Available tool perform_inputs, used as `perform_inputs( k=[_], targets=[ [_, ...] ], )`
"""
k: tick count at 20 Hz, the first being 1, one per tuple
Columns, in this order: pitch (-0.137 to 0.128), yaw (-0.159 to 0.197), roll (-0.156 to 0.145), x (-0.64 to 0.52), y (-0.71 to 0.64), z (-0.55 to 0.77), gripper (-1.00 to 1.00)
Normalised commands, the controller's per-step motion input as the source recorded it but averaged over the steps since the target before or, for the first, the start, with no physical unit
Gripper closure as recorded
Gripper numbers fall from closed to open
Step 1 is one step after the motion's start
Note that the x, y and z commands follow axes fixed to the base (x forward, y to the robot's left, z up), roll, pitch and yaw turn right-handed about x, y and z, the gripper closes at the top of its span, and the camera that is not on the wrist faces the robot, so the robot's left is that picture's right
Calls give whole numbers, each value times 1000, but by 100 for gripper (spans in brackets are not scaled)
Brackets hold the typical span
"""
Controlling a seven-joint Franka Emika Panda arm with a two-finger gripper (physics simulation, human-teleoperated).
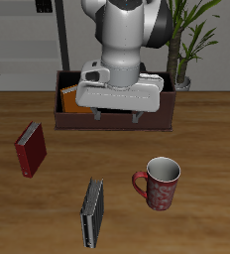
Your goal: Place the orange book into the back desk caddy's left compartment and place the red mug into the back desk caddy's right compartment
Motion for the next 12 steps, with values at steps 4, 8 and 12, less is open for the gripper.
perform_inputs(
  k=[4, 8, 12],
  targets=[
    [-15, -55, 34, 165, 269, -156, -100],
    [-29, -113, 29, 104, 283, -78, -100],
    [-19, -77, 29, -104, 222, -73, -100]
  ],
)
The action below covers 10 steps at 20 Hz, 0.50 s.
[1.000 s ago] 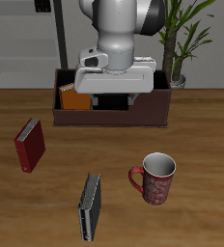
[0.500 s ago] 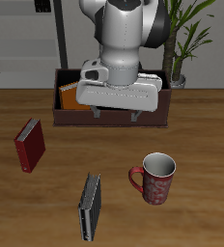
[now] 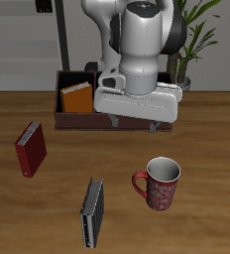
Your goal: Place the orange book into the back desk caddy's left compartment and place the red mug into the back desk caddy's right compartment
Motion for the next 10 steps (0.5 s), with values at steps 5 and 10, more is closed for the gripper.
perform_inputs(
  k=[5, 10],
  targets=[
    [-41, -104, 26, -35, 89, -85, -100],
    [-11, -86, 5, 81, 63, -150, -100]
  ],
)
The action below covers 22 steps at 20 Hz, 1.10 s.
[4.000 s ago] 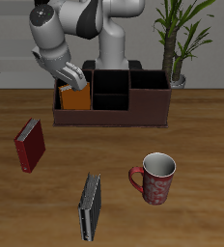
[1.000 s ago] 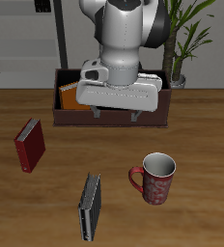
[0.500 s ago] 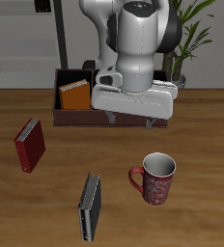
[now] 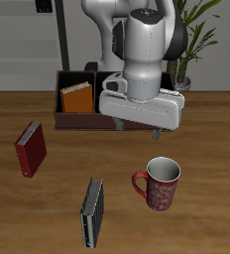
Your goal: Place the orange book into the back desk caddy's left compartment and place the red mug into the back desk caddy's right compartment
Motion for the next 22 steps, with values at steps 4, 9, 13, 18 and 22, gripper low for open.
perform_inputs(
  k=[4, 9, 13, 18, 22],
  targets=[
    [10, -91, -17, 57, -6, -257, -100],
    [8, -36, -12, -16, -3, -246, -100],
    [-1, -21, 11, -58, 77, -218, -100],
    [15, -22, -6, -8, 61, -175, -100],
    [42, 13, -18, 10, 43, -234, -100]
  ],
)
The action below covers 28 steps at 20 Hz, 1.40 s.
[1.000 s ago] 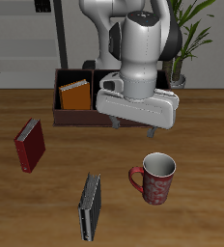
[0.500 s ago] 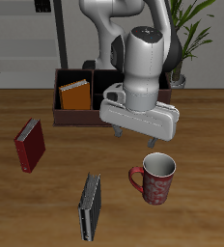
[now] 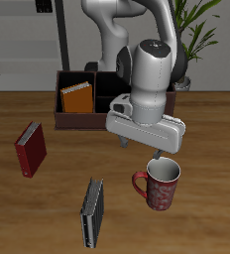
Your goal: Place the orange book into the back desk caddy's left compartment and place the red mug into the back desk caddy's right compartment
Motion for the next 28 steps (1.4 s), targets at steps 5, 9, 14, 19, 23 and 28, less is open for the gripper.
perform_inputs(
  k=[5, 9, 14, 19, 23, 28],
  targets=[
    [34, -3, -14, 8, 106, -193, -100],
    [29, 19, 13, -14, 124, -156, -100],
    [25, -6, 13, 1, 78, -132, -100],
    [21, 6, 18, 20, 77, -160, -100],
    [35, 7, 19, 11, 56, -205, -100],
    [48, 2, 14, 20, -13, -254, 100]
  ],
)
